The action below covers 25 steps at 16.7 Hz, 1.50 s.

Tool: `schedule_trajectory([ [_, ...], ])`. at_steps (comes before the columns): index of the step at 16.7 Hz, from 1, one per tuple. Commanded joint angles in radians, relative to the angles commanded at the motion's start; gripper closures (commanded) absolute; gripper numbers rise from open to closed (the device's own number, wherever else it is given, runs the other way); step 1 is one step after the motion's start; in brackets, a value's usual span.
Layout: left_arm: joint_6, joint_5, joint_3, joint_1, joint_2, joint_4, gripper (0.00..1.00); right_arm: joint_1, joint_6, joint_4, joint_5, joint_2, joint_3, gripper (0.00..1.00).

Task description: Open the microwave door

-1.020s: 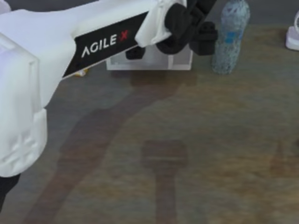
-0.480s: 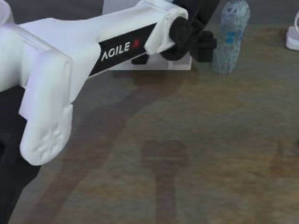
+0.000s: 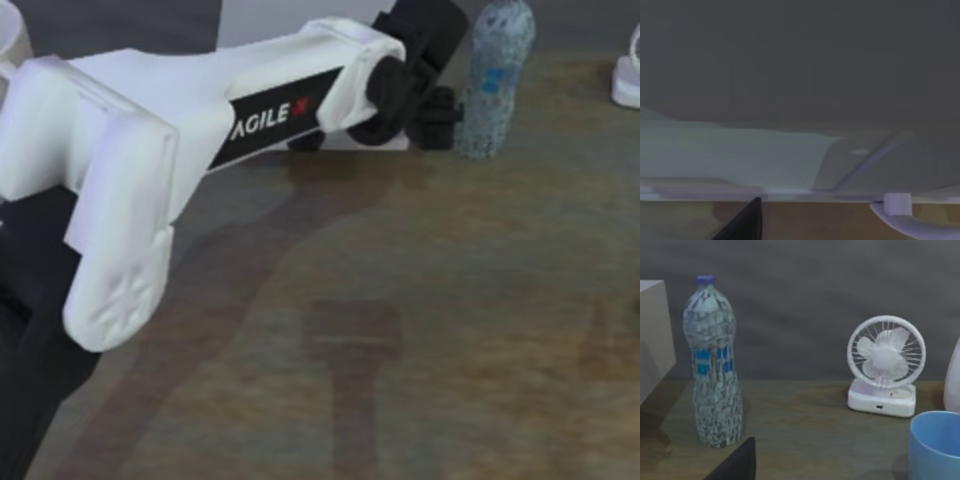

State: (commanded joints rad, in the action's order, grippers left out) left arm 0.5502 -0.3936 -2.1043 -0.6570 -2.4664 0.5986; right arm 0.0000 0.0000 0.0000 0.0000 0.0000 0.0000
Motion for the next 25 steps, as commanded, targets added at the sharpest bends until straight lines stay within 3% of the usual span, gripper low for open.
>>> schedule_trajectory([
  [11,0.000,0.000,0.000,0.000,0.000,0.000,0.98,0.000,0.000,0.000,0.000,0.000,0.000,0.00],
  [19,0.000,0.000,0.000,0.000,0.000,0.000,1.00,0.000,0.000,0.000,0.000,0.000,0.000,0.00],
  [20,0.002,0.010,0.058,-0.038,0.027,0.007,1.00,0.000,0.000,0.000,0.000,0.000,0.000,0.00],
  [25,0.020,-0.015,0.155,-0.034,0.083,-0.047,1.00,0.000,0.000,0.000,0.000,0.000,0.000,0.00],
])
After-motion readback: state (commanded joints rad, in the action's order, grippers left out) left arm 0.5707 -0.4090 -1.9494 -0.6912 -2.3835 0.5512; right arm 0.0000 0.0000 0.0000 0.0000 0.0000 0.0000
